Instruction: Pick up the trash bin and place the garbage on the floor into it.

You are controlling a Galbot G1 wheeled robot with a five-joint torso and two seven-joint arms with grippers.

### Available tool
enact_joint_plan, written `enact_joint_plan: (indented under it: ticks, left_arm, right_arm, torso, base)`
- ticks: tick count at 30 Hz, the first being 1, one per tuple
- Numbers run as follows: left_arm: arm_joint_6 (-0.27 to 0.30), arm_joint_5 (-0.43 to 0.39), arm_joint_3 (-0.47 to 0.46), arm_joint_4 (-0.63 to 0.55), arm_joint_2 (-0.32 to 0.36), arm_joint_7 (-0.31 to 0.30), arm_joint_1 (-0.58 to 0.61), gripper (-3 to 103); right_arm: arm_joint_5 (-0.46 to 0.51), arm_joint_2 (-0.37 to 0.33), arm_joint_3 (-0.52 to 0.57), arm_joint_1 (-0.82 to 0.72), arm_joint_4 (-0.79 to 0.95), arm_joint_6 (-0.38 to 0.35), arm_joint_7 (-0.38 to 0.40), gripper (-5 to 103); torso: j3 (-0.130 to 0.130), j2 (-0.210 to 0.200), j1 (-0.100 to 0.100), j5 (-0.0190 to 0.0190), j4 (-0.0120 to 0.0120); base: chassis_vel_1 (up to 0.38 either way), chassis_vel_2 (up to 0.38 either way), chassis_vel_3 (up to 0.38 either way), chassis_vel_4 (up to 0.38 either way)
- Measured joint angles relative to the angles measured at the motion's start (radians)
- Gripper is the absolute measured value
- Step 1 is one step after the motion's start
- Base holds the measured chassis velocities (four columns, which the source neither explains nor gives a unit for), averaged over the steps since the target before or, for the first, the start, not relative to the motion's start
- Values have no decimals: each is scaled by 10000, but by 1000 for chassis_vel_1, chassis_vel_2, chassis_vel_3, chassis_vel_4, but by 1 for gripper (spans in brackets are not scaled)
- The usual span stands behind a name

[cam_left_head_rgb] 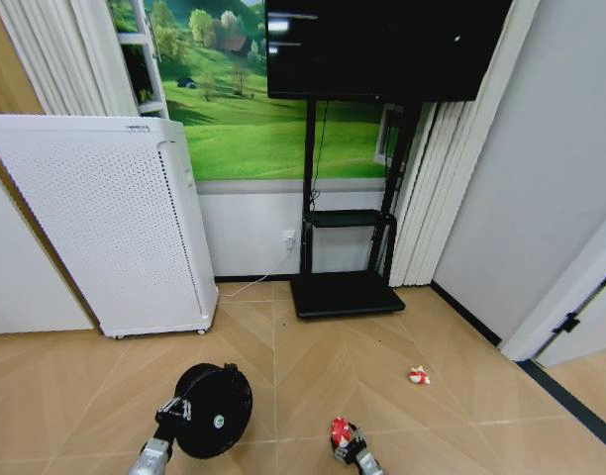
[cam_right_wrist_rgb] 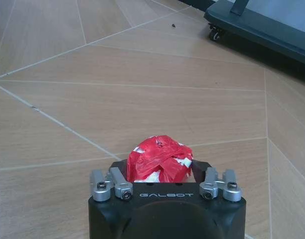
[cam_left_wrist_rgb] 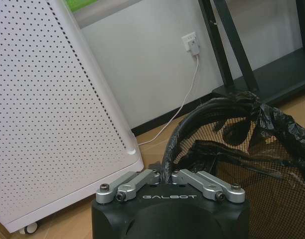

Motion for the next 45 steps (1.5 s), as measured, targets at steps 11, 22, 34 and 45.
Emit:
enact_joint_plan:
  ticks: [11, 22, 34, 45]
  left_arm:
    - [-23, 3, 5, 88, -2, -8, -45, 4]
    - [-58, 36, 69, 98, -15, -13, -77, 4]
    - [62, 44, 510, 155, -27, -51, -639, 4]
    - [494, -290, 1026, 210, 288, -83, -1677, 4]
  right_arm:
    - [-139, -116, 39, -74, 23, 96, 47, 47]
    - [-27, -672, 425, -474, 1393, 177, 313, 47]
    - [936, -2195, 1452, -1717, 5092, 246, 85, 46]
    - [482, -2532, 1406, -2266, 7266, 1189, -667, 45]
  torso:
    - [0, 0, 0, 0, 0]
    - [0, 0, 0, 3, 1]
    - [0, 0, 0, 1, 0]
    - [0, 0, 0, 1, 0]
  base:
    - [0, 0, 0, 0]
    - [0, 0, 0, 0]
    - [0, 0, 0, 0]
    - [0, 0, 0, 0]
